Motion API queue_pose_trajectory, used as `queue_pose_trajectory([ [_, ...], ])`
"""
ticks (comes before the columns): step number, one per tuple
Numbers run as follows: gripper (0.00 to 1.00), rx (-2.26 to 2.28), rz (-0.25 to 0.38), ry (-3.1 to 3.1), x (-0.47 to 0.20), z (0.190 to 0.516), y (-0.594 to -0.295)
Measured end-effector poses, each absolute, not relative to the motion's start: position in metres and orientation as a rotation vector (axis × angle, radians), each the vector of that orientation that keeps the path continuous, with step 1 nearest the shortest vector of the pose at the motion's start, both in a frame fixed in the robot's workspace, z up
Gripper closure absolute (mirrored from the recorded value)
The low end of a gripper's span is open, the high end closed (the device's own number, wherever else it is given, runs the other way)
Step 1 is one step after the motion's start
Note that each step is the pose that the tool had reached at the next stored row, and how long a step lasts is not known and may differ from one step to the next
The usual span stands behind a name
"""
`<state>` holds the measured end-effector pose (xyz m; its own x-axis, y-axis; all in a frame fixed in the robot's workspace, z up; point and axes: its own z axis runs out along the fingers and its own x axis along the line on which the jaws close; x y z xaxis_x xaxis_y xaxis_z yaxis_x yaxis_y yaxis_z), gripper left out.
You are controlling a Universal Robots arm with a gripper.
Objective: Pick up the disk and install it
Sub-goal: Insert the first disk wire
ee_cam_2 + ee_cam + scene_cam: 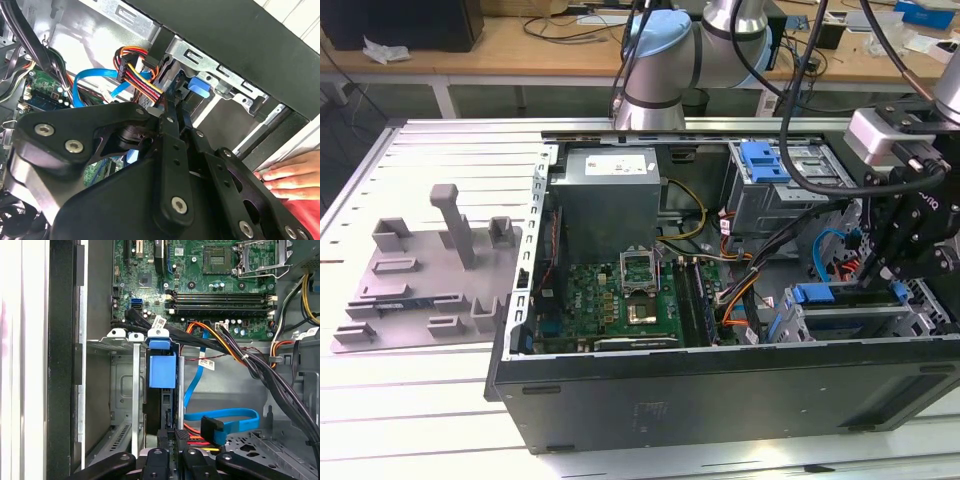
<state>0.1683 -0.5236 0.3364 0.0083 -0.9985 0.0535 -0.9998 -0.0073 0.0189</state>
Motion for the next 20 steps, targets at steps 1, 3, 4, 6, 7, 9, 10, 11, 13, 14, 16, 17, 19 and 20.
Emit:
queue_pose_trajectory([
  [1,0.83,2.194,0.038,-2.177,0.168,0.336,-0.524],
  [3,0.83,2.194,0.038,-2.177,0.168,0.336,-0.524],
  [4,0.83,2.194,0.037,-2.177,0.168,0.336,-0.524],
  [6,0.76,2.194,0.037,-2.177,0.168,0.337,-0.524],
  [7,0.69,2.194,0.038,-2.177,0.168,0.338,-0.524],
  [9,0.69,2.194,0.038,-2.177,0.168,0.343,-0.524],
  [10,0.69,2.194,0.038,-2.177,0.168,0.345,-0.524],
  [11,0.69,2.194,0.038,-2.177,0.168,0.348,-0.524],
  [13,0.69,2.194,0.038,-2.177,0.168,0.355,-0.524],
  [14,0.69,2.194,0.038,-2.177,0.168,0.361,-0.524],
  [16,0.69,2.193,0.039,-2.176,0.168,0.371,-0.523],
  [17,0.69,2.193,0.04,-2.176,0.168,0.372,-0.523],
  [19,0.69,2.192,0.041,-2.175,0.168,0.372,-0.523],
  [20,0.69,2.192,0.041,-2.175,0.168,0.372,-0.523],
])
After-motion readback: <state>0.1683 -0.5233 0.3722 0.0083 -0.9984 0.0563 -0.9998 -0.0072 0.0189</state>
